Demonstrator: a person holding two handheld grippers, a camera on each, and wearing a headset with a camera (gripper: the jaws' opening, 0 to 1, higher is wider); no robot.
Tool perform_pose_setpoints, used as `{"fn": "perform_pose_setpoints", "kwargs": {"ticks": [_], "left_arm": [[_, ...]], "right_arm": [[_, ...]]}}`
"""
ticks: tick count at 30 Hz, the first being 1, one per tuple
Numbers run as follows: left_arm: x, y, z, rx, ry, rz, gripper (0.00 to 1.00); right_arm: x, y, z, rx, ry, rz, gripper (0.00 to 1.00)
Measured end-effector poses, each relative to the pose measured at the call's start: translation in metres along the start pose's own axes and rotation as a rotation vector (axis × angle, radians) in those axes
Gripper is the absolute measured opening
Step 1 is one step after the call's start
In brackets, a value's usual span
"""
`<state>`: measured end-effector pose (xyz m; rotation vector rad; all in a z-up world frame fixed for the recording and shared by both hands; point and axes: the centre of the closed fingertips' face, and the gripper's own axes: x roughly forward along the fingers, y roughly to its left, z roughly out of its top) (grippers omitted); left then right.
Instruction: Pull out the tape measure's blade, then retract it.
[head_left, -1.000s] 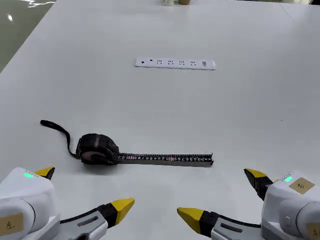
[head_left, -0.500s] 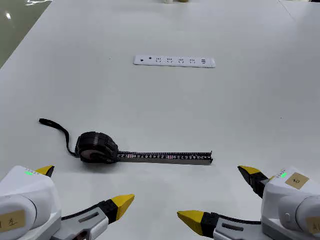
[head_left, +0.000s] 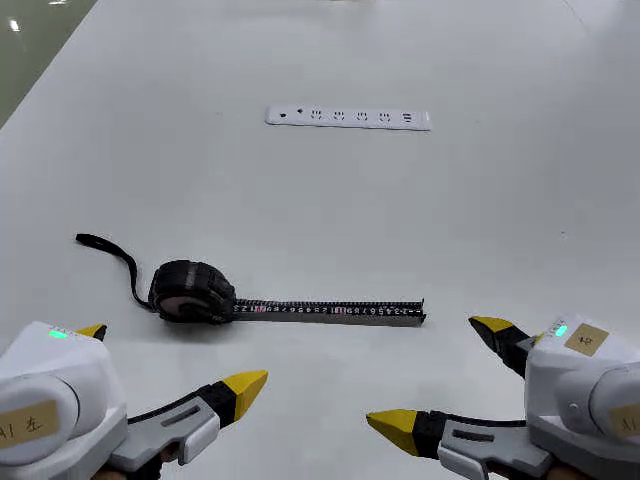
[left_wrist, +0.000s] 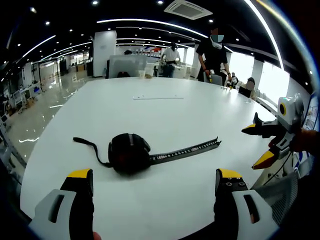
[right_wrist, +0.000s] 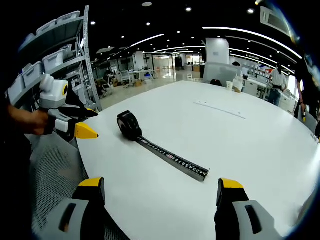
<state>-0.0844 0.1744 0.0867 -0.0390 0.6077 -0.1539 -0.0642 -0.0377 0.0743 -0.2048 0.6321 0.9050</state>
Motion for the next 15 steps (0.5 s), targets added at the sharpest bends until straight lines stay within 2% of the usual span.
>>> {"fn": "perform_pose_setpoints", "kwargs": {"ticks": [6, 15], "left_arm": [[0.006, 0.001, 0.002, -0.021, -0.007, 0.001, 0.99], [0.018, 0.003, 0.003, -0.020, -0.010, 0.001, 0.99]], "right_arm": [[0.005, -0.003, -0.002, -0.041, 0.013, 0.038, 0.89], [0.011, -0.013, -0.006, -0.088, 0.038, 0.072, 0.86]]}}
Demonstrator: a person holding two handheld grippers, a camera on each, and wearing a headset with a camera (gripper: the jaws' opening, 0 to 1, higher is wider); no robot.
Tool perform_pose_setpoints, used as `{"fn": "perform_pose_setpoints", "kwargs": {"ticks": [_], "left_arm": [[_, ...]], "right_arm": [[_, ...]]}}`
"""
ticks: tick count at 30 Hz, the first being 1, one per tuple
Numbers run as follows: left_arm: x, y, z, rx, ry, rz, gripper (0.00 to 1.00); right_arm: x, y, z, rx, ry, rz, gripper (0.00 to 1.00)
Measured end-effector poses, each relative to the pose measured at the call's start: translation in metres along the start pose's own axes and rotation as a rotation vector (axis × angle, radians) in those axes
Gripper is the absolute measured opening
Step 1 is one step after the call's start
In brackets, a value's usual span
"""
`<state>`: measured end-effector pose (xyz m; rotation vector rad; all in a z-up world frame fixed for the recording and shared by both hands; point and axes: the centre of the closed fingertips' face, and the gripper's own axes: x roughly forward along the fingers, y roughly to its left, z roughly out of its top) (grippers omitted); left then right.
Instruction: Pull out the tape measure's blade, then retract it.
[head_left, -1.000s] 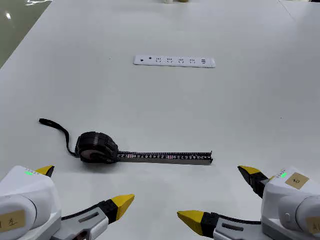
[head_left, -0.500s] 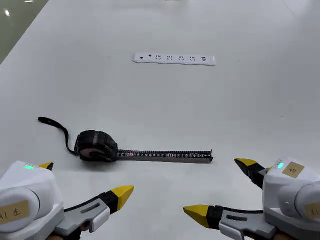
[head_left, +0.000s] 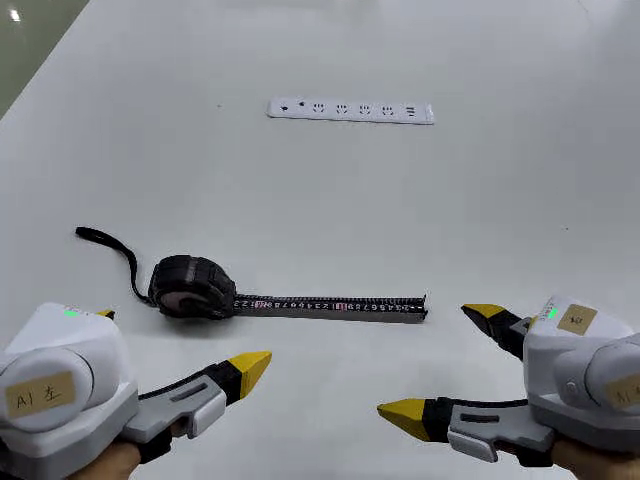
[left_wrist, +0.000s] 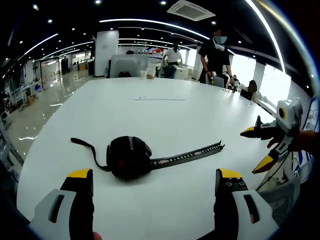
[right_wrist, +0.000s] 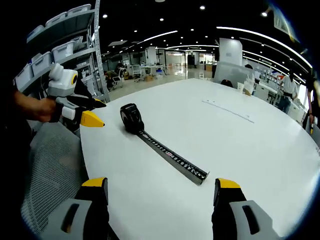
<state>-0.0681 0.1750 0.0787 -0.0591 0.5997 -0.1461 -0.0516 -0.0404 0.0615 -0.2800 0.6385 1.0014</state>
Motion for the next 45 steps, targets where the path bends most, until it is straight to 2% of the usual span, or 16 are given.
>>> {"fn": "perform_pose_setpoints", "kwargs": {"ticks": [15, 22, 34, 45], "left_arm": [[0.018, 0.007, -0.003, 0.028, 0.018, 0.009, 0.99], [0.028, 0.009, 0.000, 0.039, 0.018, 0.008, 0.99], [0.045, 0.013, 0.007, 0.049, 0.011, 0.021, 0.99], [0.056, 0.018, 0.005, 0.058, 0.024, 0.032, 0.99]], "right_arm": [[0.007, -0.023, -0.007, -0.085, 0.035, 0.066, 0.74], [0.013, -0.028, -0.008, -0.121, 0.054, 0.112, 0.69], [0.024, -0.046, -0.011, -0.188, 0.092, 0.156, 0.58], [0.031, -0.057, -0.013, -0.250, 0.133, 0.204, 0.49]]}}
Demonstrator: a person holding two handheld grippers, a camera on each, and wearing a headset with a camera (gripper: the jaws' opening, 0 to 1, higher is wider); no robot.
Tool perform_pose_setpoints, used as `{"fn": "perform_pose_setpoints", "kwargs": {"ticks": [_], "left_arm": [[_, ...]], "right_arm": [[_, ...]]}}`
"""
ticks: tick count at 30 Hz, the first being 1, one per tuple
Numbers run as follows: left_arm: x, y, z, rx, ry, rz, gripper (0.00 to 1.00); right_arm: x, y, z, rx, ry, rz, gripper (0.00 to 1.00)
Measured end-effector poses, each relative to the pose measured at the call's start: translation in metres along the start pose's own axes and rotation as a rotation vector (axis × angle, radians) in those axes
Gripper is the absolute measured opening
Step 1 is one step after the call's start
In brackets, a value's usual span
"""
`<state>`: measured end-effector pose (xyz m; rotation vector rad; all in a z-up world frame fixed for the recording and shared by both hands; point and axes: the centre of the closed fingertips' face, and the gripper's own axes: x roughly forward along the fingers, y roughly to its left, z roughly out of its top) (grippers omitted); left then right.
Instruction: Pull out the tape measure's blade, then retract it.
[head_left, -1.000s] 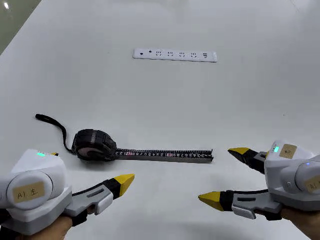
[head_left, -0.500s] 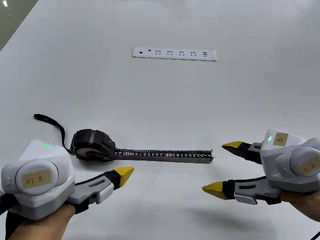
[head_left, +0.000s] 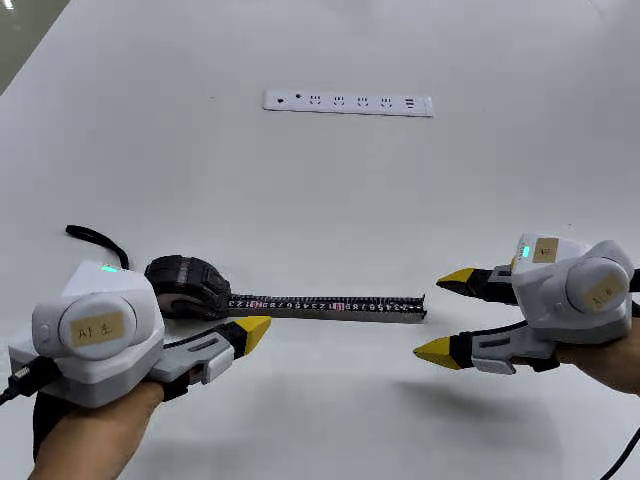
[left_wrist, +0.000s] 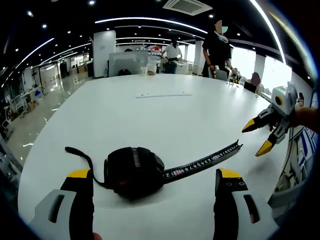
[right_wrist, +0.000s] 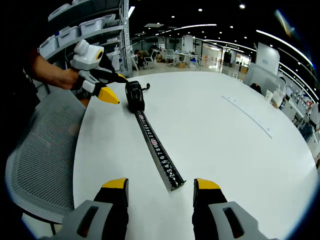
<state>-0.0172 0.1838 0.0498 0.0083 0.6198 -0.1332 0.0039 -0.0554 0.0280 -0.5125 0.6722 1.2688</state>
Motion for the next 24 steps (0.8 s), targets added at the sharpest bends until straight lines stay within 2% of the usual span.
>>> {"fn": "perform_pose_setpoints", "kwargs": {"ticks": [11, 24], "left_arm": [[0.011, 0.006, 0.001, 0.000, 0.011, 0.012, 0.98], [0.017, 0.012, 0.001, -0.010, 0.026, 0.032, 0.96]], "right_arm": [[0.007, -0.009, -0.002, -0.059, 0.034, 0.049, 0.37], [0.021, -0.016, -0.014, -0.122, 0.072, 0.106, 0.24]]}}
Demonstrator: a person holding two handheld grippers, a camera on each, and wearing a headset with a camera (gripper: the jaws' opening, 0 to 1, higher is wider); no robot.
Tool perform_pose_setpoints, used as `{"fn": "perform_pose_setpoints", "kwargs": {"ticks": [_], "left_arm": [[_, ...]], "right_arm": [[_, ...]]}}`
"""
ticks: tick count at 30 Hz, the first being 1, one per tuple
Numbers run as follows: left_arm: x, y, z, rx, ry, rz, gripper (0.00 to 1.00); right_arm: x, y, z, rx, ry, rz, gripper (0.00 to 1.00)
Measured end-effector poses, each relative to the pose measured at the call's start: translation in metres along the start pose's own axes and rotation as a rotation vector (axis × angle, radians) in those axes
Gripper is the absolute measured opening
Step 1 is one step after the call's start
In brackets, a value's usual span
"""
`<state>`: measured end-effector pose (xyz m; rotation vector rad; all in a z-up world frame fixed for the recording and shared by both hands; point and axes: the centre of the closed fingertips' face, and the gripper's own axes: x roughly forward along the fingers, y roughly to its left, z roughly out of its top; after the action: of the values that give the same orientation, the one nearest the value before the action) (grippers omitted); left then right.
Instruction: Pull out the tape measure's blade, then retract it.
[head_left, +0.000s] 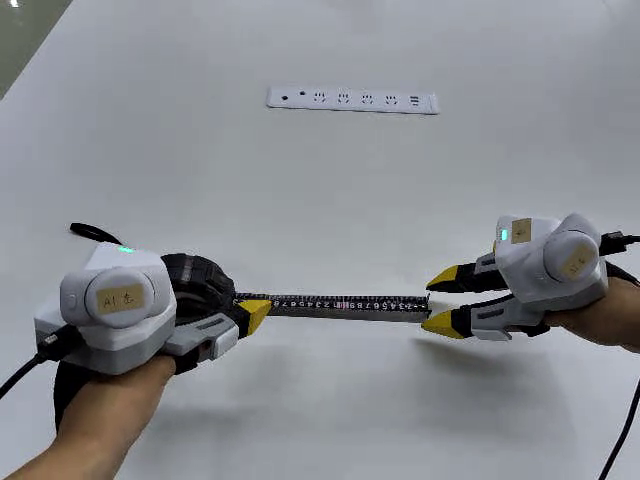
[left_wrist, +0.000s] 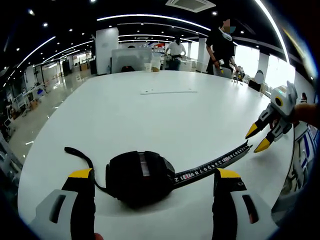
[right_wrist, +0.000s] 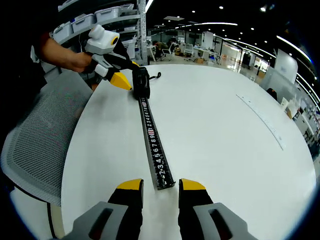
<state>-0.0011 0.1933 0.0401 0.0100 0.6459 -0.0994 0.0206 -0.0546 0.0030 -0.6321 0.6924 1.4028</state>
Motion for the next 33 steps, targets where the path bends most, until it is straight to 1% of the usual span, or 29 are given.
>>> {"fn": "perform_pose_setpoints", "kwargs": {"ticks": [4, 9, 15, 17, 24, 25, 33], "left_arm": [[0.002, 0.003, 0.001, -0.006, 0.003, 0.010, 0.94], [0.005, 0.005, -0.001, -0.018, 0.011, 0.014, 0.91], [0.008, 0.008, -0.003, -0.030, 0.019, 0.019, 0.88], [0.008, 0.008, -0.004, -0.037, 0.021, 0.018, 0.87], [0.012, 0.010, -0.004, -0.050, 0.022, 0.014, 0.81], [0.012, 0.010, -0.004, -0.053, 0.022, 0.012, 0.80], [0.013, 0.008, -0.004, -0.054, 0.023, 0.010, 0.75]], "right_arm": [[0.005, -0.002, -0.004, -0.025, 0.008, 0.007, 0.20], [0.007, -0.004, -0.004, -0.043, 0.001, 0.011, 0.16], [0.010, -0.003, -0.006, -0.064, 0.011, 0.015, 0.16], [0.011, -0.003, -0.007, -0.078, 0.012, 0.011, 0.16], [0.013, -0.003, -0.011, -0.093, 0.021, 0.006, 0.13], [0.013, -0.003, -0.010, -0.080, 0.013, 0.004, 0.13], [0.014, -0.003, -0.009, -0.057, -0.002, 0.004, 0.11]]}}
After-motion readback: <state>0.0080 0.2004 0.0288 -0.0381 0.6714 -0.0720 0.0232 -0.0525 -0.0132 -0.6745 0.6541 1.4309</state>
